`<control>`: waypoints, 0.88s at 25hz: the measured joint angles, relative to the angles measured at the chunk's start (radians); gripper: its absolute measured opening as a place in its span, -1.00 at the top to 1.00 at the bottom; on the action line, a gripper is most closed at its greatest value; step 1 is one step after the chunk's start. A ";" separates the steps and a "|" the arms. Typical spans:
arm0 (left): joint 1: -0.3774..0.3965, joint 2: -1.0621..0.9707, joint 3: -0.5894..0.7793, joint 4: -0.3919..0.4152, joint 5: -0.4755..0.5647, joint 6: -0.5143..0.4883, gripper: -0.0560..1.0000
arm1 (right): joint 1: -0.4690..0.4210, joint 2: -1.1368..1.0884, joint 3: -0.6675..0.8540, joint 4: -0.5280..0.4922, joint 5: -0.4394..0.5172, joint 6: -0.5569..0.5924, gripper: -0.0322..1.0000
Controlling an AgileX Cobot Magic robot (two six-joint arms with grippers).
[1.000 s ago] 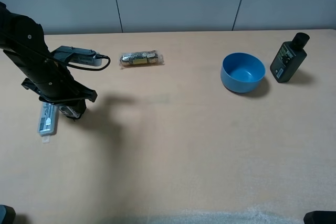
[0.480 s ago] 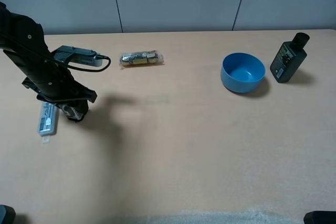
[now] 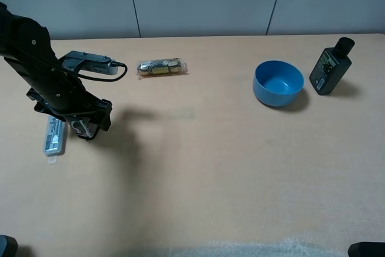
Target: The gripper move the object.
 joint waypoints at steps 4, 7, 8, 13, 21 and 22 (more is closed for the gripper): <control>0.000 0.000 -0.005 0.000 0.028 0.000 -0.90 | 0.000 0.000 0.000 0.000 0.000 0.000 -0.41; 0.000 -0.002 -0.026 0.000 0.079 0.000 -0.90 | 0.000 0.000 0.000 0.000 0.000 0.000 -0.41; 0.001 -0.008 -0.031 0.000 0.089 0.000 -0.90 | 0.000 0.000 0.000 0.000 0.000 0.000 -0.41; 0.002 -0.069 -0.043 -0.002 0.138 0.000 -0.90 | 0.000 0.000 0.000 0.000 0.000 0.000 -0.41; 0.002 -0.209 -0.043 -0.003 0.265 0.000 -0.98 | 0.000 0.000 0.000 0.000 0.000 0.000 -0.41; 0.002 -0.225 -0.043 -0.005 0.283 0.000 -0.98 | 0.000 0.000 0.000 0.000 0.000 0.000 -0.41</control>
